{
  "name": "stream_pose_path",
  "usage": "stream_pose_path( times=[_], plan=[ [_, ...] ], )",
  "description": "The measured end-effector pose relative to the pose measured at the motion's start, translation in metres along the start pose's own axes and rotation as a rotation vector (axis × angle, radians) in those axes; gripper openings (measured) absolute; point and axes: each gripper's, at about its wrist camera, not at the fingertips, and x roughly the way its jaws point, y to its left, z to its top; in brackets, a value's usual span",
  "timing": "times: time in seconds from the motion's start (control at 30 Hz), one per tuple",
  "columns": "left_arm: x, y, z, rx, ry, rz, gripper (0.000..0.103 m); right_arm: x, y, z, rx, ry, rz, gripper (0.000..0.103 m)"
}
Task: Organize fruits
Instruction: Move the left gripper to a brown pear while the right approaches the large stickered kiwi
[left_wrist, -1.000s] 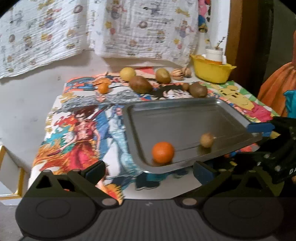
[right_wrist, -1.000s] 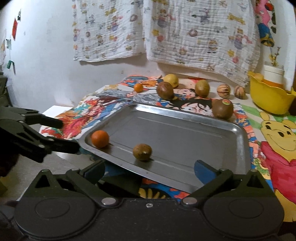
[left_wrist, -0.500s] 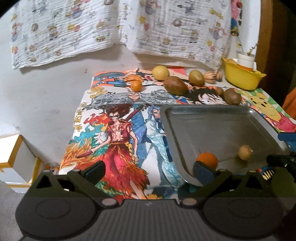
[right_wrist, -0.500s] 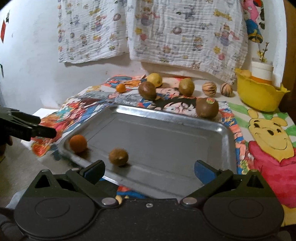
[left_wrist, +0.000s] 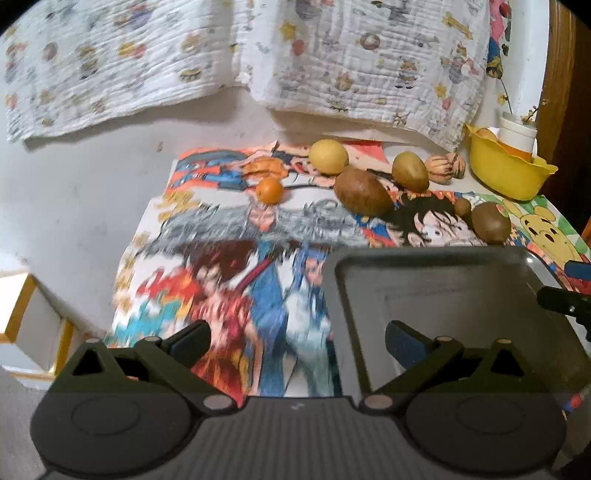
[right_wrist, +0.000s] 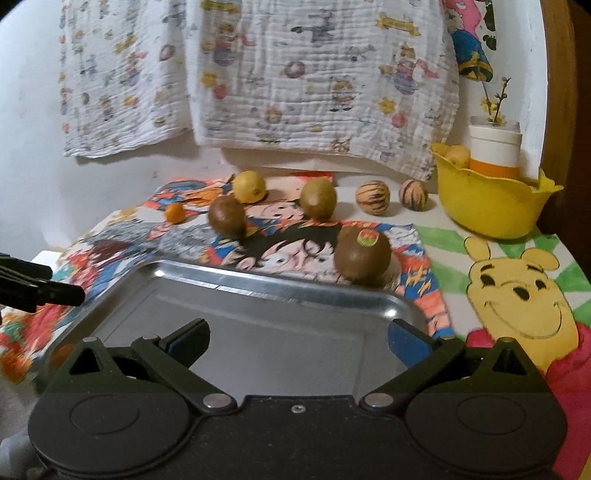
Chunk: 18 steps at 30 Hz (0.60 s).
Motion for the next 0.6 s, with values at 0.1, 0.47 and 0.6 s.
stream_pose_path(
  times=[0.1,0.47,0.6],
  plan=[
    [0.015,-0.008,0.019,0.026,-0.007,-0.008,0.103,0.017,-0.006,0.011,0.008,0.008,-0.025,0.102],
    [0.073,-0.036,0.075,0.075,-0.028,-0.088,0.103,0.076,-0.033,0.042,0.123,0.064,-0.087,0.102],
    [0.098,-0.046,0.092,0.108,-0.027,-0.104,0.103,0.094,-0.039,0.048,0.163,0.08,-0.101,0.102]
  ],
)
